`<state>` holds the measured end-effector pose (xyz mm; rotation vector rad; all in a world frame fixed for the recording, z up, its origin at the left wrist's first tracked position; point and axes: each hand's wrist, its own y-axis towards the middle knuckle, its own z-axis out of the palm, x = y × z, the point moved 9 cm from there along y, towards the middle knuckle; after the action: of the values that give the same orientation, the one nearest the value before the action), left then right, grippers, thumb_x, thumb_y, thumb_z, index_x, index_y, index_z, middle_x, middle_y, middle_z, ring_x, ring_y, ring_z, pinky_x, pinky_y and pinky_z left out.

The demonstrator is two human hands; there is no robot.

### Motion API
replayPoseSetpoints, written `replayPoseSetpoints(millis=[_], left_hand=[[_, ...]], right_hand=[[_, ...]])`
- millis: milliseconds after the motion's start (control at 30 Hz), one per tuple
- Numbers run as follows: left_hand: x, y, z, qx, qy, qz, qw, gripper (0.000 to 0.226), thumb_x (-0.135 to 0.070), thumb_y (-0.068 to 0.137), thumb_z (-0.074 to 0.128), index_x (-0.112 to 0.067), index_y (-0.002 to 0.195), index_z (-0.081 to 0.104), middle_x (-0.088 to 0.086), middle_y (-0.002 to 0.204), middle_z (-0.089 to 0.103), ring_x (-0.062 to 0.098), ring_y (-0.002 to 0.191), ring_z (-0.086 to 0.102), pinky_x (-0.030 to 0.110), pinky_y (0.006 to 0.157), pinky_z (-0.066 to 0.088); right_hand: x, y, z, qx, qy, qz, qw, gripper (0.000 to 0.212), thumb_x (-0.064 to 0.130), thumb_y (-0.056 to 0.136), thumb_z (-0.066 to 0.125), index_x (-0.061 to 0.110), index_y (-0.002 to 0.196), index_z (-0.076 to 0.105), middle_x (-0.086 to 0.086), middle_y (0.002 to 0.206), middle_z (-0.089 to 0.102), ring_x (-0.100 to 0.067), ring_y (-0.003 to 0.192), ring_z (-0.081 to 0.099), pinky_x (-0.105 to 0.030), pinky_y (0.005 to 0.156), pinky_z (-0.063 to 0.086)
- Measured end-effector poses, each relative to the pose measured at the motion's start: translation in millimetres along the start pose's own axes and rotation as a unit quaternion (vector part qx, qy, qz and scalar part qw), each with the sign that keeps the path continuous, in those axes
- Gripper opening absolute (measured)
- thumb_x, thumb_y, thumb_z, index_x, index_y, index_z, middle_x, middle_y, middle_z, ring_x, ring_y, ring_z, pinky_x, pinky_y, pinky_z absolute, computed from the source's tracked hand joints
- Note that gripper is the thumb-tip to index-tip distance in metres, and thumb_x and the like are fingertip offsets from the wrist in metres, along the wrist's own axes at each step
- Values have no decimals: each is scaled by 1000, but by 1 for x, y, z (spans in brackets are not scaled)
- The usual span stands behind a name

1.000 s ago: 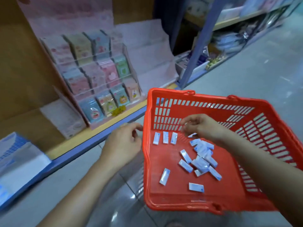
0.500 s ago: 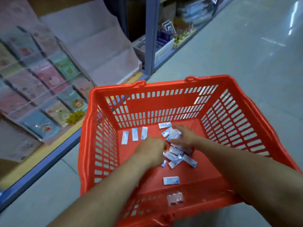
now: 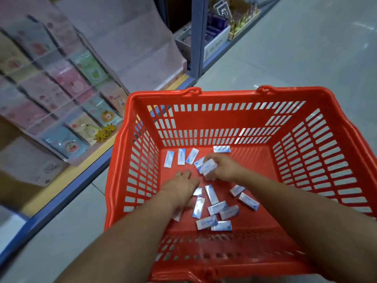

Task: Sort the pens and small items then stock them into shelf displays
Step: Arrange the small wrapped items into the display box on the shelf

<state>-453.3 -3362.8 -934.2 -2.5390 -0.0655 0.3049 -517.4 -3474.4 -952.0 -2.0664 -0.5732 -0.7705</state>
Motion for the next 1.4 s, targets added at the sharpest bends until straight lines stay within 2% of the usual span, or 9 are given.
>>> replayPoseSetpoints(millis=[100,333,500,633,800,933,1200,1300,1400], left_hand=[[-23,0,-4,2,26,65,998,63,-37,77,72,-26,130,40,10,133,35,30,118,37,41,90,45],[-45,2,6,38,63,86,994,63,-47,75,72,-30,129,43,11,128,37,37,116,37,41,86,43],[-37,10,8,49,31,66,996,41,-40,70,76,-25,102,54,3,103,44,28,104,43,34,81,36],[-41,5,12,83,53,110,989,59,-36,69,79,-35,121,51,6,118,37,30,105,40,34,79,39],[-42,-4,10,67,66,106,990,49,-41,76,45,-20,119,57,13,129,42,35,119,42,43,92,43],[-34,-2,-15,21,13,48,999,29,-21,82,63,-24,111,66,11,114,47,33,106,48,31,75,38],[-22,-8,-107,-115,-87,13,989,33,-38,69,79,-26,99,72,0,88,54,18,92,48,29,74,42],[-29,-24,-147,-168,-109,42,979,30,-39,67,80,-26,93,73,-3,88,54,15,90,49,30,76,44],[-28,-49,-175,-213,-137,68,965,28,-39,64,81,-27,89,74,-5,94,62,13,92,55,33,80,47]], right_hand=[[-13,-5,-23,-24,162,74,984,27,-1,78,69,22,88,60,-15,93,65,-23,73,61,-28,55,52],[3,-16,-22,40,367,123,921,22,-7,87,58,13,95,58,-15,93,67,-21,80,68,-29,62,59],[18,-14,-19,80,378,102,917,16,2,89,63,13,99,63,-17,96,71,-21,78,71,-24,62,54],[18,-13,-20,67,357,105,926,16,8,85,70,18,97,64,-10,92,72,-13,68,67,-22,57,48],[20,-15,-25,49,296,114,947,23,28,86,71,14,104,66,-4,75,67,-7,46,53,-14,34,34],[26,-20,-27,47,280,106,953,19,30,92,64,15,104,65,-9,80,72,-13,52,62,-16,37,40],[35,-19,-54,6,125,94,988,13,11,88,52,14,85,64,-7,64,63,-11,44,54,-17,40,32],[45,-24,-35,74,222,100,967,14,11,88,53,12,76,60,-3,60,60,-9,46,48,-19,43,35],[72,-30,-16,161,410,67,895,23,28,94,55,6,90,59,-10,77,67,-21,66,65,-30,58,54]])
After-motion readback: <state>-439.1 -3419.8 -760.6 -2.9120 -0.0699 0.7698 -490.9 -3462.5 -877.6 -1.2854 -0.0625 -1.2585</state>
